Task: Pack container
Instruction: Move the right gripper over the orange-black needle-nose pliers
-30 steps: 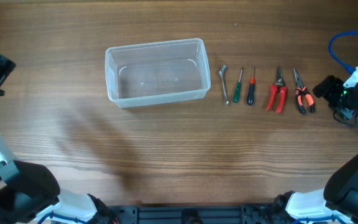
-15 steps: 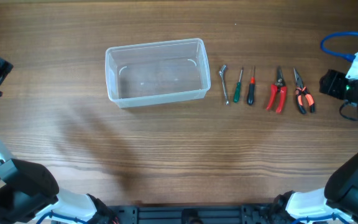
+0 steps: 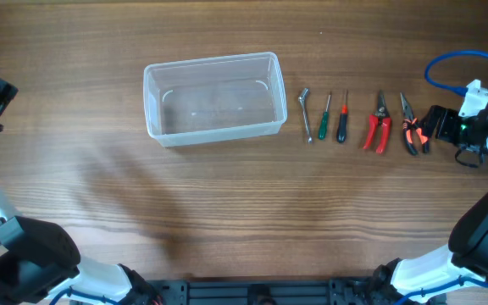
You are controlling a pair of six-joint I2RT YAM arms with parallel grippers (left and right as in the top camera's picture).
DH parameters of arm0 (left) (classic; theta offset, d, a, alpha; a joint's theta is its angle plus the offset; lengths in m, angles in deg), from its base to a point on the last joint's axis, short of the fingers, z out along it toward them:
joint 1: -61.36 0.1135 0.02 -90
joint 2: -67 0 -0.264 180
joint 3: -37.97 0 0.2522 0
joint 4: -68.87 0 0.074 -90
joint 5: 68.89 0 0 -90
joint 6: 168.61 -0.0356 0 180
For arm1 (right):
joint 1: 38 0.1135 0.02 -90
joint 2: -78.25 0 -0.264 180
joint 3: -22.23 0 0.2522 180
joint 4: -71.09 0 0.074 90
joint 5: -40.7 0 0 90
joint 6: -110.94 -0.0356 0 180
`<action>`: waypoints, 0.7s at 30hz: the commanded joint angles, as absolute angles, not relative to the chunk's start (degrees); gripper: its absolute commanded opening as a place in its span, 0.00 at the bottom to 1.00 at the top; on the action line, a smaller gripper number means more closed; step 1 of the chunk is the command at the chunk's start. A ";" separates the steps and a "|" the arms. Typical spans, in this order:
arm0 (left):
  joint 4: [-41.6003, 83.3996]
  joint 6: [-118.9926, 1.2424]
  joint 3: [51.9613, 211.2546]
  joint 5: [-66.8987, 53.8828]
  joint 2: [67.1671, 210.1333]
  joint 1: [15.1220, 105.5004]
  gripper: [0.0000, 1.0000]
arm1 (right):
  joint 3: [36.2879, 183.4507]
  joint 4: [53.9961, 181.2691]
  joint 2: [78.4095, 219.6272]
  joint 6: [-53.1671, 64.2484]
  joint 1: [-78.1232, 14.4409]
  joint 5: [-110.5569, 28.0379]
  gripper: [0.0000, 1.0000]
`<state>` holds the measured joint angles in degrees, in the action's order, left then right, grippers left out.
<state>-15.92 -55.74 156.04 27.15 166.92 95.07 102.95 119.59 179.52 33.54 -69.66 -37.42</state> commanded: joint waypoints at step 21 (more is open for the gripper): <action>-16.07 -55.02 155.83 26.50 167.10 95.29 1.00 | 150.62 157.93 193.07 31.90 -66.04 -45.47 1.00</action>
<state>-16.07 -55.72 156.04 26.98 166.92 95.07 151.28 153.42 186.91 31.44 -66.15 -43.22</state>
